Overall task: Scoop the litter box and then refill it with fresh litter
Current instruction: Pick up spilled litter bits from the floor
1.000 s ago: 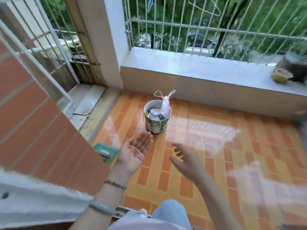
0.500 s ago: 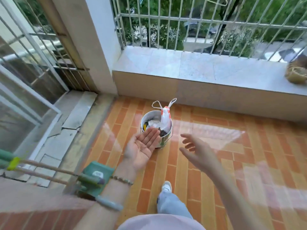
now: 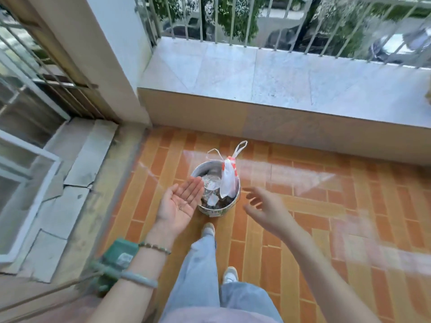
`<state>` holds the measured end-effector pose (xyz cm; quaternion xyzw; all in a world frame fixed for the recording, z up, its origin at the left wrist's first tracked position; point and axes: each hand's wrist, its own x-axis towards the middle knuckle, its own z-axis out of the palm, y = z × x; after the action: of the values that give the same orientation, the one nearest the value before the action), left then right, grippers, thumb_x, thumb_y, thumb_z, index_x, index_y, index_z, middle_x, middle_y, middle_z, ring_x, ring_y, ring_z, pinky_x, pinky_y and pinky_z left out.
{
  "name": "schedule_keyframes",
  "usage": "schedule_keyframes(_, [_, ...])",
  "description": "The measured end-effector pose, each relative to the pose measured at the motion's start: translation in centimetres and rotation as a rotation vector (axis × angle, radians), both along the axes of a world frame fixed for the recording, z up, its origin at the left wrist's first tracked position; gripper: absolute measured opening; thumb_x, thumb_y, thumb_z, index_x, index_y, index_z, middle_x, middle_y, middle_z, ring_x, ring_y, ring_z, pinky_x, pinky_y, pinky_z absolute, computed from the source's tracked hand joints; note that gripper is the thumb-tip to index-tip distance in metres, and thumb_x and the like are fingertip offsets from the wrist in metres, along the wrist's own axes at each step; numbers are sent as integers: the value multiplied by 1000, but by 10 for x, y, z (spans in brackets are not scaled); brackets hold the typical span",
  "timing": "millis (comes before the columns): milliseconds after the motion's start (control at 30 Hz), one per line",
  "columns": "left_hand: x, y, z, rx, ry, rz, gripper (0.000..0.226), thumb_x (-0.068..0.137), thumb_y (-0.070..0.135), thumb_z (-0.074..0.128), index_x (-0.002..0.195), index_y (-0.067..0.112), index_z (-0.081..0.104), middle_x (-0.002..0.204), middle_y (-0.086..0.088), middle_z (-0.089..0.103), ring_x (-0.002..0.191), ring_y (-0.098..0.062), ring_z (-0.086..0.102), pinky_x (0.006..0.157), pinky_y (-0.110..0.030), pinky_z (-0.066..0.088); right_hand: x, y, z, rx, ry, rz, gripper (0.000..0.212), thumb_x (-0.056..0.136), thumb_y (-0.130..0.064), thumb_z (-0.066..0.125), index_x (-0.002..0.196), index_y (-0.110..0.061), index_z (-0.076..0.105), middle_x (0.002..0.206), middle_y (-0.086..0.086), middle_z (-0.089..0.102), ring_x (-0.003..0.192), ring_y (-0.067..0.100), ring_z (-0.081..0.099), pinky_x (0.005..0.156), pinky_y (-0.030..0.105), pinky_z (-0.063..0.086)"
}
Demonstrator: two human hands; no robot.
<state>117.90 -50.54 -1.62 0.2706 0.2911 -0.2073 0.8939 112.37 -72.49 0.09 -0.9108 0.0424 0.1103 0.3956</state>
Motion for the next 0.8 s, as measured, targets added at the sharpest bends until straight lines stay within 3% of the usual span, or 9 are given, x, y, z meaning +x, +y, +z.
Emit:
schedule_keyframes(200, [91,-5,-68,81,105,-130,52,97,19,30,82,-5,74,97,-21,71,89,-29,70,75,-36,58,77,-8,-36,-54,90,-75,42,88,-17,60,128,-15,52,103,-8,55,90,9,55,83,25,48])
schedule_keyframes(367, [157,-12,-150,308,206,-205,40,99,20,28,100,-4,60,100,-20,68,84,-25,70,78,-34,57,132,-11,-87,-72,145,-115,39,89,-14,56,128,-13,52,108,-1,60,87,7,51,80,20,43])
schedule_keyframes(567, [211,-40,-250,586,263,-400,43,100,18,26,128,-9,46,134,-24,50,122,-31,50,104,-36,40,169,-17,-153,-87,235,-137,41,91,-15,55,131,-15,49,115,1,60,91,6,50,83,21,43])
schedule_keyframes(667, [224,-55,-283,656,281,-516,45,100,19,24,136,-3,41,146,-16,37,136,-26,34,112,-35,25,178,-19,-181,-94,279,-125,40,92,-16,53,131,-15,49,115,1,60,95,10,53,86,26,46])
schedule_keyframes(733, [228,-59,-302,670,289,-606,39,98,25,24,124,15,52,150,-3,32,139,-18,25,113,-37,14,183,-19,-195,-92,301,-121,39,92,-16,52,131,-15,49,114,3,60,98,13,55,86,27,46])
schedule_keyframes(800, [230,-59,-313,645,307,-657,32,97,31,25,104,27,56,139,5,42,131,-14,33,116,-40,7,189,-21,-203,-86,317,-132,39,92,-16,52,131,-14,49,114,4,60,100,15,55,87,28,46])
